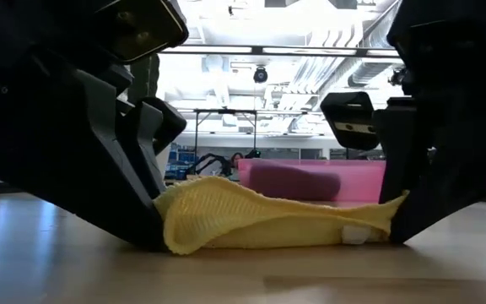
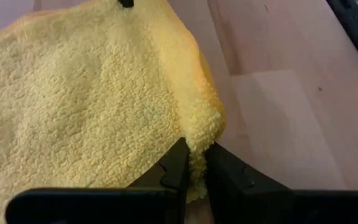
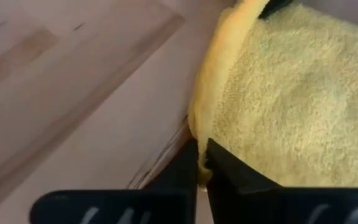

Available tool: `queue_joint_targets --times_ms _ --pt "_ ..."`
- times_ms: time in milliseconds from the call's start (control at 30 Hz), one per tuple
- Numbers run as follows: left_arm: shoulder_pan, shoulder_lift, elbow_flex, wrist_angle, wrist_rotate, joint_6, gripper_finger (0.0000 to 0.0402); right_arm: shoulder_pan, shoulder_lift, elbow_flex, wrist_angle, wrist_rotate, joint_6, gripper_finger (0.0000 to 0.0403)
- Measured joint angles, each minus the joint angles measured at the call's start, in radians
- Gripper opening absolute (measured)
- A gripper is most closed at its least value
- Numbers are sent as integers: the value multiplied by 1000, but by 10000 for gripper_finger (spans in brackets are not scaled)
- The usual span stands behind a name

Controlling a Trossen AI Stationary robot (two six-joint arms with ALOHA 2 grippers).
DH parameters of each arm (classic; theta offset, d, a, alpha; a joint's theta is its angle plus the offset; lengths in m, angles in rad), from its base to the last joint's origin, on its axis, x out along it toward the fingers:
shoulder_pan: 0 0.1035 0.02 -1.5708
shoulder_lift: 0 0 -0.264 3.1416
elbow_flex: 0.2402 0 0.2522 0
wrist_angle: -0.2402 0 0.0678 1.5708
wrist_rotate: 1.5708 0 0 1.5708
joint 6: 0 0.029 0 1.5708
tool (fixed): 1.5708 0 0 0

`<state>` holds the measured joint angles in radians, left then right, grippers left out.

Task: Roll microfiber towels into tight, uniform cylinder then place into a basket
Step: Roll the yellow microfiber cloth

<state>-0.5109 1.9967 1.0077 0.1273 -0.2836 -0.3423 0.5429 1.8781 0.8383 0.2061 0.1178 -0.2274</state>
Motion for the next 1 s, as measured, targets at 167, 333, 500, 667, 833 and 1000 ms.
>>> queue_joint_targets --times_ms 167,333,500,667,833,1000 --pt "-4 -32 -2 -32 13 -34 39 -21 -1 0 -2 -50 94 13" --pt "-3 -70 1 -57 51 -166 39 -82 1 -2 32 -169 196 5" --pt "-3 -80 1 -52 60 -296 39 -155 5 -5 131 -315 343 2" --pt "-2 -80 2 -54 109 -386 39 -209 5 -5 168 -460 591 1" --pt "-2 -101 3 -74 129 -445 39 -221 3 -5 176 -492 728 1" --pt "6 -143 4 -112 127 -528 39 -237 3 -3 173 -507 901 1"
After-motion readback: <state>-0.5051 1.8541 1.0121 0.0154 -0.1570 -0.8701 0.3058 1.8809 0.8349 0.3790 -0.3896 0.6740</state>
